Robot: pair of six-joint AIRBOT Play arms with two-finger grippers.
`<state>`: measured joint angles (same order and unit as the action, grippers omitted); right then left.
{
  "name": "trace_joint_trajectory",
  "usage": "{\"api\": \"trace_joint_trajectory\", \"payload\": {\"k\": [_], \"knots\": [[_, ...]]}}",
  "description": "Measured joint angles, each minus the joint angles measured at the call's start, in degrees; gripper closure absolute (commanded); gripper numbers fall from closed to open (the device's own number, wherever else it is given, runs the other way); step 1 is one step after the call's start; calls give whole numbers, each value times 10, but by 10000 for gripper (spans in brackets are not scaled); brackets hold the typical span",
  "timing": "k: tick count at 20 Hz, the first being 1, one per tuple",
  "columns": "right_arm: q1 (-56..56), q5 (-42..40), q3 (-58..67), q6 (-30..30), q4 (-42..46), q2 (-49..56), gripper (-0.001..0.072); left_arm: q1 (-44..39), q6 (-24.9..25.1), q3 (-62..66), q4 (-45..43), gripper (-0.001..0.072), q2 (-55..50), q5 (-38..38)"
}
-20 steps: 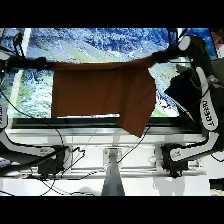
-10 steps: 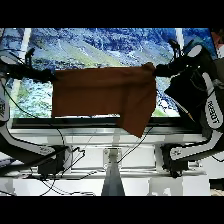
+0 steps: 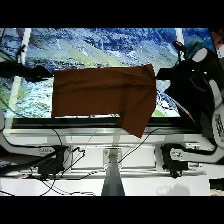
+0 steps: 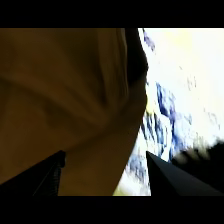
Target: Fold the clothes and pants, and hang the long-sleeved shirts on hangers.
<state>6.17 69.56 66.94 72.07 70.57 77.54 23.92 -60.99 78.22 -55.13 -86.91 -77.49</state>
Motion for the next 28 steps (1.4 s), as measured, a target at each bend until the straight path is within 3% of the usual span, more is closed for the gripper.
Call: {"api": "trace_joint_trajectory", "payload": {"k": [3, 7, 13, 14, 16, 17, 22, 24, 28], "knots": [[6, 16, -124, 18, 9, -103, 161, 33, 23, -42, 2, 245, 105, -6], [8, -4, -303, 46, -48, -198, 161, 93, 35, -185, 0, 245, 236, 57], [9, -93, -441, 73, -138, -230, 163, 158, 21, -360, -13, 245, 289, 118], [9, -102, -454, 78, -146, -231, 185, 162, 9, -376, -17, 245, 285, 123], [9, -114, -477, 85, -161, -234, 474, 167, -6, -394, -25, 244, 273, 128], [9, -116, -489, 88, -169, -234, 523, 169, -13, -400, -28, 245, 265, 130], [9, -142, -518, 43, -218, -235, 539, 172, -47, -411, -33, 244, 228, 135], [9, -159, -522, 6, -235, -235, 661, 172, -57, -413, -33, 244, 211, 135], [9, -167, -524, -78, -293, -235, 699, 172, -65, -414, -33, 244, 174, 134]]}}
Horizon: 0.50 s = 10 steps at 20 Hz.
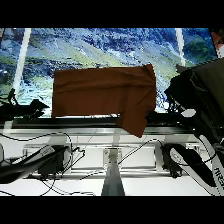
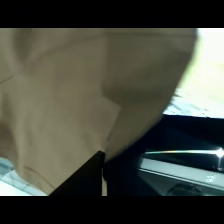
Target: Fold the clothes and pants, and hang the long-sleeved shirts on hangers.
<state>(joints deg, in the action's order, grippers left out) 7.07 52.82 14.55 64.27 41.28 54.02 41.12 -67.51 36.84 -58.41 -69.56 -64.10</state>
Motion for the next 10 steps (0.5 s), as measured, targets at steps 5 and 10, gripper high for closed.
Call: {"api": "trace_joint_trajectory", "payload": {"k": [5, 10], "knots": [[0, -1, 0, -56, -45, 0, 700, 0, 48, 0, 52, 245, -57, -22], [0, -8, 2, -73, -61, 0, 699, -4, 126, 0, 69, 627, -120, -53]]}}
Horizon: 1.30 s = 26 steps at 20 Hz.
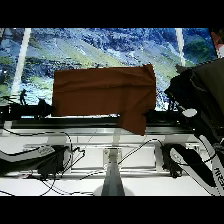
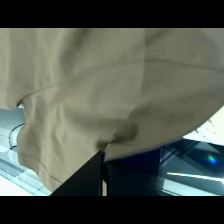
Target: Fold the clothes and pants, and hang the long-sleeved shirts on hangers.
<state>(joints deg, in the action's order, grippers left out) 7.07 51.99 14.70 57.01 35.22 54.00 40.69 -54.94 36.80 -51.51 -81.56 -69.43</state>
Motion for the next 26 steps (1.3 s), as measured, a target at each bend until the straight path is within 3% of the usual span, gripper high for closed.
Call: {"api": "trace_joint_trajectory", "payload": {"k": [2, 6, 12, 15, 20, 21, 22, 23, 26], "knots": [[0, -1, 10, -5, -4, 0, 699, -2, 30, 1, 1, 692, -13, -19], [0, -1, 56, -10, -5, 0, 700, -3, 62, 26, 0, 692, -23, -47], [-9, -21, 168, 7, -50, 5, 701, -52, 69, 146, 118, 695, -26, -84], [-38, -99, 234, 37, -68, 34, 701, -109, 35, 215, 171, 694, -26, -2], [-86, -234, 375, 68, -77, 184, 699, -206, 6, 267, 231, 692, -38, 225], [-91, -252, 406, 75, -80, 220, 625, -222, 2, 270, 237, 607, -45, 265], [-94, -268, 437, 83, -81, 257, 303, -237, 2, 273, 240, 228, -54, 303], [-97, -280, 461, 87, -81, 288, 10, -249, -1, 275, 244, 9, -63, 333], [-99, -297, 507, 97, -70, 348, 15, -265, -2, 278, 243, 6, -86, 372]]}}
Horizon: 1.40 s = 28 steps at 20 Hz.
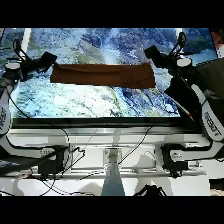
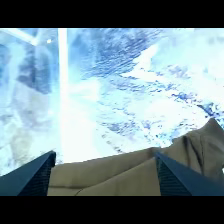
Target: Fold the clothes and pants, and hang the long-sleeved shirts on hangers.
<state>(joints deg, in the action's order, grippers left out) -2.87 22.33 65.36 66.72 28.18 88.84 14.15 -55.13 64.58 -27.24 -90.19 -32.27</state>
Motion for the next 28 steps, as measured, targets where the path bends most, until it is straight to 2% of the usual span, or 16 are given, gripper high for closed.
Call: {"api": "trace_joint_trajectory", "payload": {"k": [5, 7, 10, 12, 13, 14, 15, 16, 17, 19, 20, 21, 24, 28], "knots": [[15, 34, 23, 5, 76, 22, 16, 40, -21, 3, -85, 28, -16, -40], [24, 55, 25, 6, 95, 23, 16, 64, -35, 10, -128, 85, -28, -77], [30, 83, 27, 7, 111, 24, 17, 82, -41, 42, -172, 92, -67, -160], [29, 101, 28, 7, 117, 25, 22, 79, -41, 73, -181, 252, -99, -195], [28, 112, 28, 7, 120, 25, 58, 74, -40, 89, -183, 376, -114, -208], [26, 122, 28, 7, 122, 25, 122, 65, -34, 104, -189, 627, -129, -219], [22, 134, 28, 7, 123, 25, 215, 55, -29, 118, -195, 693, -141, -229], [17, 143, 28, 7, 125, 25, 356, 45, -16, 130, -202, 694, -147, -238], [10, 151, 28, 6, 127, 25, 440, 35, -5, 143, -207, 694, -151, -244], [-10, 159, 31, 4, 137, 25, 519, 18, 10, 164, -209, 695, -144, -257], [-23, 162, 34, 3, 144, 25, 666, 12, 14, 172, -209, 695, -133, -263], [-38, 165, 38, 3, 153, 25, 698, 6, 17, 178, -212, 695, -118, -273], [-88, 167, 60, 5, 182, 33, 699, -7, 17, 188, -220, 694, -53, -318], [-166, 157, 107, 52, 198, 73, 699, -13, 4, 192, -225, 693, 58, -414]]}}
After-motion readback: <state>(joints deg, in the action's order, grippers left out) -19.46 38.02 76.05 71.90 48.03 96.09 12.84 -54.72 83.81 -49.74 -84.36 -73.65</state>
